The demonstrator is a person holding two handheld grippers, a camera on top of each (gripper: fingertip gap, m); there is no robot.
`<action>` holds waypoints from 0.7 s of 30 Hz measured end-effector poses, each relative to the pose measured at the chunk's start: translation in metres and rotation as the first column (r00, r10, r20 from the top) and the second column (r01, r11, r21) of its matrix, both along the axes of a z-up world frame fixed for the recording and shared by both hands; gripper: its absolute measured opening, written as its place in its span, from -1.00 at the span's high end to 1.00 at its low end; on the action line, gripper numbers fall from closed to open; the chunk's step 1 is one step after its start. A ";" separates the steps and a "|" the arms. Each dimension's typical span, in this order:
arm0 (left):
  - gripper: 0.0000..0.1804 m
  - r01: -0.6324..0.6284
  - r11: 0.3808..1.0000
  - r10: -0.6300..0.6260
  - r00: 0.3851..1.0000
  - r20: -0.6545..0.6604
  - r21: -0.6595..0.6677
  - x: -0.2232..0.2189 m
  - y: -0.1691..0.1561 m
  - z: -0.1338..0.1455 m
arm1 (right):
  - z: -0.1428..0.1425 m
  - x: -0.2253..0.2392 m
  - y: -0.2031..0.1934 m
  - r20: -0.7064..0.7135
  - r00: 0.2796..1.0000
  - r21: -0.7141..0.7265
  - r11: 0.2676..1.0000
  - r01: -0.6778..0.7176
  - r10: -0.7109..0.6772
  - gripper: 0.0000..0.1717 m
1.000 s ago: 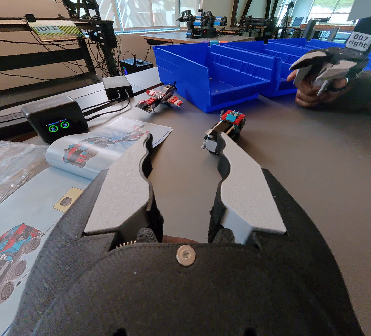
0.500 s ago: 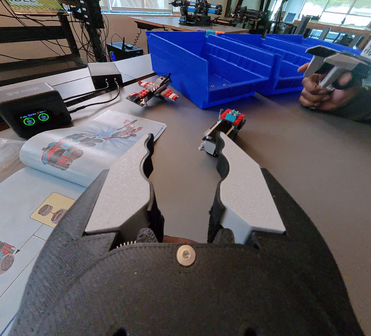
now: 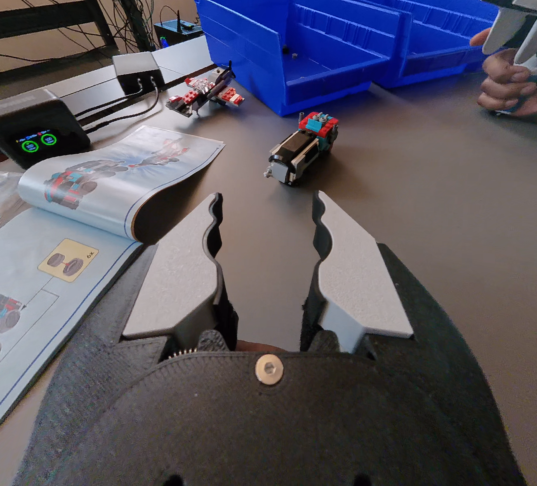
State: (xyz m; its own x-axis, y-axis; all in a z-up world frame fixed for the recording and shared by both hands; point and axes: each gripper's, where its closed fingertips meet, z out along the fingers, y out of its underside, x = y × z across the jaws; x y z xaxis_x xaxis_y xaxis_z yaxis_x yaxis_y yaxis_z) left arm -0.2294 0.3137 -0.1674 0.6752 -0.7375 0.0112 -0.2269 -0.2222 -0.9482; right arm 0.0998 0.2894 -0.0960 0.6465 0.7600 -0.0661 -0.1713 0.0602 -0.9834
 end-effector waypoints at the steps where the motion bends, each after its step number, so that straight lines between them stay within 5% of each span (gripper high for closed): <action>1: 0.30 -0.013 1.000 0.013 1.000 0.010 -0.002 -0.002 0.000 0.001 | 0.000 0.004 0.001 -0.011 1.000 -0.014 1.000 0.008 -0.008 0.56; 10: 0.38 -0.217 0.975 0.210 0.969 0.127 0.047 -0.034 0.009 0.018 | -0.008 0.044 -0.001 0.069 0.998 -0.030 1.000 -0.001 0.003 0.54; 21: 0.39 -0.359 0.933 0.359 0.926 0.115 -0.018 -0.048 0.024 0.010 | -0.003 0.071 -0.004 -0.105 0.992 -0.111 0.991 -0.075 0.063 0.52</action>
State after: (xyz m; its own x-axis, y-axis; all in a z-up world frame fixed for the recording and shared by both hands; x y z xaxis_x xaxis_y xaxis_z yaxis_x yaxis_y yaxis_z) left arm -0.2769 0.3375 -0.1574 0.8890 -0.4463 0.1023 -0.0225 -0.2657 -0.9638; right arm 0.1710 0.2856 -0.0985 0.5783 0.7863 -0.2174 -0.2696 -0.0673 -0.9606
